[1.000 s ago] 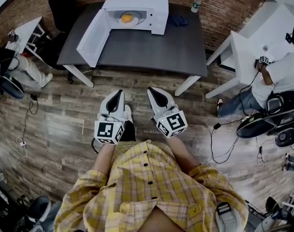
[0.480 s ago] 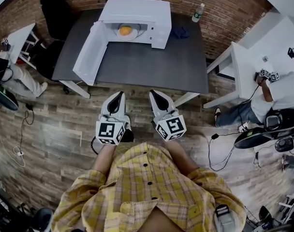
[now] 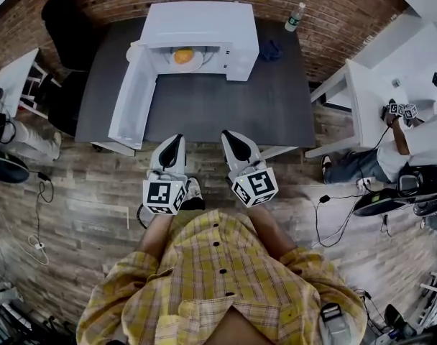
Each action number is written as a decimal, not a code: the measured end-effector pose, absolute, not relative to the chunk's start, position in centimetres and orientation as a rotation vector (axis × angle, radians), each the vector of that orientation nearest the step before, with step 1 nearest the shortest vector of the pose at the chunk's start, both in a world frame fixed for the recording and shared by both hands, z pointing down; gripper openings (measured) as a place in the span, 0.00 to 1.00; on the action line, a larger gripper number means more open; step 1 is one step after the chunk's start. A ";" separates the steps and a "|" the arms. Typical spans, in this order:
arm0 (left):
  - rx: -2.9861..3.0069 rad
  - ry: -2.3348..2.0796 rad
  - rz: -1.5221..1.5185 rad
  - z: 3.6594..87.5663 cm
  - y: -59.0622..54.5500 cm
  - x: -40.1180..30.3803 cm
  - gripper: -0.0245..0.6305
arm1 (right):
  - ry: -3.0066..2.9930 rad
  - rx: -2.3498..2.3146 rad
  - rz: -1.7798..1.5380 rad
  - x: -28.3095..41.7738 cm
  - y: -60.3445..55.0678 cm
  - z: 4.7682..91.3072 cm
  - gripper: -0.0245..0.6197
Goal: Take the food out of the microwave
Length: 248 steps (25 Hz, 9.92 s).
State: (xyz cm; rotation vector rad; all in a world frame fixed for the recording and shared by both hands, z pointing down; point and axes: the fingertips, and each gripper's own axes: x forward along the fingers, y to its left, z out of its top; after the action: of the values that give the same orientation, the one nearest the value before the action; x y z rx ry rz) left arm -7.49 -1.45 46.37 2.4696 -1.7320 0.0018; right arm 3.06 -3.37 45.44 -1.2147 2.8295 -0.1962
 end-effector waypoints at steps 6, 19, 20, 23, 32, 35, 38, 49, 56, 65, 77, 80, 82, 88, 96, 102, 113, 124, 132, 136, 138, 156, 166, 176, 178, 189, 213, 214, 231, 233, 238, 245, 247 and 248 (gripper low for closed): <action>2.484 -1.697 -0.005 46.6 -4.6 -9.7 0.04 | 2.801 -1.254 -0.209 1.1 -6.8 45.1 0.04; 2.541 -1.579 -0.045 46.6 -10.0 -12.0 0.04 | 2.767 -1.359 -0.206 -1.7 -11.7 44.9 0.04; 2.544 -1.571 -0.049 46.7 -10.4 -12.1 0.04 | 2.765 -1.364 -0.208 -1.8 -11.9 44.9 0.04; 2.549 -1.547 -0.046 46.7 -11.1 -12.1 0.04 | 2.763 -1.378 -0.207 -2.0 -12.4 44.8 0.04; 2.532 -1.523 -0.016 47.6 -12.8 -11.7 0.04 | 2.759 -1.397 -0.232 -1.8 -13.7 45.5 0.04; 2.519 -1.529 0.005 48.0 -13.4 -11.3 0.04 | 2.771 -1.389 -0.240 -1.6 -14.4 45.8 0.04; 2.507 -1.519 0.006 48.3 -14.3 -10.9 0.04 | 2.786 -1.376 -0.243 -1.4 -15.4 45.9 0.04; 2.421 -1.537 0.016 50.5 -18.4 -10.8 0.04 | 2.818 -1.325 -0.251 -1.5 -18.4 46.4 0.04; 2.348 -1.516 0.017 52.7 -21.3 -11.2 0.04 | 2.825 -1.324 -0.278 -1.3 -20.3 47.5 0.04; 2.202 -1.489 -0.030 55.5 -24.9 -11.6 0.04 | 2.827 -1.342 -0.314 -0.8 -22.3 48.5 0.04; 1.986 -1.320 -0.226 59.6 -28.4 -11.8 0.15 | 2.837 -1.367 -0.346 -0.6 -23.5 49.6 0.04; 1.912 -1.283 -0.294 60.6 -29.4 -11.9 0.15 | 2.837 -1.379 -0.355 -0.4 -23.5 50.0 0.04; 1.854 -1.260 -0.341 61.3 -30.1 -12.0 0.16 | 2.837 -1.383 -0.361 -0.3 -23.5 50.0 0.04; 1.629 -1.190 -0.509 64.0 -31.9 -12.6 0.19 | 2.834 -1.391 -0.373 0.2 -23.8 50.2 0.04; 1.413 -1.142 -0.690 67.1 -33.9 -13.9 0.23 | 2.833 -1.404 -0.392 0.7 -24.1 50.7 0.04; 1.294 -1.134 -0.775 68.9 -34.8 -14.3 0.24 | 2.830 -1.415 -0.400 1.0 -24.3 51.1 0.04; 1.122 -1.133 -0.885 71.8 -36.7 -15.8 0.23 | 2.839 -1.414 -0.430 1.2 -24.9 51.7 0.04; 1.098 -1.151 -0.874 72.8 -38.0 -16.2 0.16 | 2.843 -1.426 -0.454 1.5 -24.7 52.2 0.04; 1.122 -1.166 -0.856 72.4 -38.5 -15.9 0.06 | 2.846 -1.423 -0.455 1.8 -24.8 52.3 0.04; 1.125 -1.165 -0.856 72.4 -38.1 -15.8 0.06 | 2.845 -1.419 -0.456 1.9 -24.8 52.2 0.04; 1.124 -1.161 -0.861 72.4 -37.9 -15.8 0.05 | 2.845 -1.416 -0.457 1.9 -24.6 52.2 0.04; 1.117 -1.108 -0.902 70.2 -34.3 -15.6 0.05 | 2.847 -1.386 -0.435 1.4 -23.2 51.5 0.04; 1.151 -1.058 -0.914 67.9 -31.8 -14.8 0.05 | 2.838 -1.390 -0.423 1.2 -22.1 51.3 0.04; 1.165 -1.032 -0.919 65.9 -28.2 -14.2 0.05 | 2.832 -1.377 -0.403 0.9 -20.4 50.9 0.04; 1.171 -1.026 -0.920 65.5 -27.6 -14.1 0.05 | 2.835 -1.370 -0.400 0.8 -20.2 50.8 0.04; 1.203 -1.002 -0.967 62.0 -24.6 -13.3 0.06 | 2.849 -1.340 -0.380 0.6 -19.0 50.6 0.04; 1.250 -0.909 -1.040 56.0 -19.8 -12.6 0.06 | 2.863 -1.305 -0.348 -0.1 -17.8 49.7 0.04; 1.253 -0.903 -1.045 55.8 -19.7 -12.6 0.06 | 2.863 -1.304 -0.348 -0.1 -17.7 49.7 0.04; 1.265 -0.889 -1.051 54.3 -18.6 -12.4 0.06 | 2.862 -1.315 -0.351 0.1 -17.0 49.7 0.04; 1.269 -0.888 -1.053 53.9 -18.6 -12.4 0.06 | 2.860 -1.320 -0.353 0.2 -17.0 49.7 0.04; 1.269 -0.891 -1.055 53.7 -18.5 -12.4 0.06 | 2.863 -1.321 -0.352 0.2 -17.0 49.9 0.04; 1.272 -0.905 -1.064 53.4 -18.4 -12.5 0.06 | 2.849 -1.317 -0.376 0.6 -16.9 49.7 0.04; 1.279 -0.905 -1.063 53.2 -18.4 -12.5 0.06 | 2.852 -1.319 -0.373 0.6 -16.8 49.7 0.04; 1.281 -0.905 -1.062 53.2 -18.4 -12.5 0.06 | 2.853 -1.320 -0.369 0.6 -16.8 49.7 0.04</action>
State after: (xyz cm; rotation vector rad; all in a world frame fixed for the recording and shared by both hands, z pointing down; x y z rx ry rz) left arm -12.52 -18.37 53.19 1.2810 -0.9051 -1.0619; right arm 0.59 -16.81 49.67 -1.3202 2.8530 -0.3692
